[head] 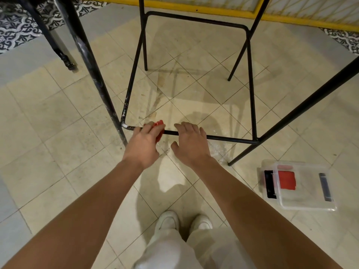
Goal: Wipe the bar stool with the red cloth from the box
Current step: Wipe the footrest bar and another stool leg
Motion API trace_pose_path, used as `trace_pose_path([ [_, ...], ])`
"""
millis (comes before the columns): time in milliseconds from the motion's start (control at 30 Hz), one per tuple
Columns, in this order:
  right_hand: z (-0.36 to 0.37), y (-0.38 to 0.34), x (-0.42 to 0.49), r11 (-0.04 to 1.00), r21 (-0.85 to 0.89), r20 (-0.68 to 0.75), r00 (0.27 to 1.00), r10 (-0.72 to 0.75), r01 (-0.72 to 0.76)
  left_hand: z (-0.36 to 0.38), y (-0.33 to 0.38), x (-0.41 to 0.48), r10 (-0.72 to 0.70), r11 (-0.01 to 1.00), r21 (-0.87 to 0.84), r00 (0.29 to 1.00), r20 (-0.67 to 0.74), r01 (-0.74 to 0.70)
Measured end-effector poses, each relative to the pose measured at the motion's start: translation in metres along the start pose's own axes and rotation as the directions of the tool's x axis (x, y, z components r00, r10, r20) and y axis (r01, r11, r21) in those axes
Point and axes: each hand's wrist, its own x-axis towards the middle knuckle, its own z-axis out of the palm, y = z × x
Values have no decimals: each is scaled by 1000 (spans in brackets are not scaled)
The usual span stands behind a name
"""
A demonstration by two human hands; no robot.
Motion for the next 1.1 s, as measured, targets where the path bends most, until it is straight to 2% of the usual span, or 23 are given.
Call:
trace_pose_path([
  [100, 0, -1, 1, 1000, -3, 12, 1000, -2, 2, -1, -20, -2, 35, 999, 3, 999, -1, -35],
  [200, 0, -2, -1, 1000, -19, 33, 999, 0, 1, -6, -30, 5, -91, 995, 48, 996, -25, 92],
  [267, 0, -3, -1, 1000, -26, 37, 999, 2, -1, -5, -18, 3, -133, 991, 20, 991, -22, 133],
  [367, -2, -6, -2, 1000, -23, 36, 999, -3, 4, 7, -13, -11, -22, 1000, -4, 1000, -20, 22],
  [433, -3, -6, -2, 1000, -18, 30, 999, -13, 13, 6, -29, -16, -6, 1000, -7, 999, -50, 6],
  [567, -3, -6, -2, 1000, 5, 42, 999, -11, 11, -11, -42, -8, -225, 974, -22, 973, -46, 224],
  [600, -3, -7, -2, 1000, 9, 45, 999, -11, 11, -13, -37, -6, -240, 971, -24, 970, -38, 239],
  [700, -1, -13, -1, 1000, 29, 44, 999, -13, 12, -5, -28, -15, -157, 986, -65, 987, -43, 154],
  [800, 1, -17, 0, 999, 36, 45, 999, -20, 19, -3, -41, -21, -80, 997, -14, 996, -47, 79],
  [967, 3, -18, 2, 999, 39, 44, 999, -22, 20, -13, -38, -3, -275, 959, -78, 961, -38, 271],
  [1033, 5, -18, 2, 999, 32, 50, 998, -23, 22, -4, -30, -7, -231, 967, -126, 972, -48, 223],
  [1100, 6, -20, 2, 999, 40, 44, 999, -25, 23, 6, -35, -15, -69, 994, -95, 996, -62, 63],
])
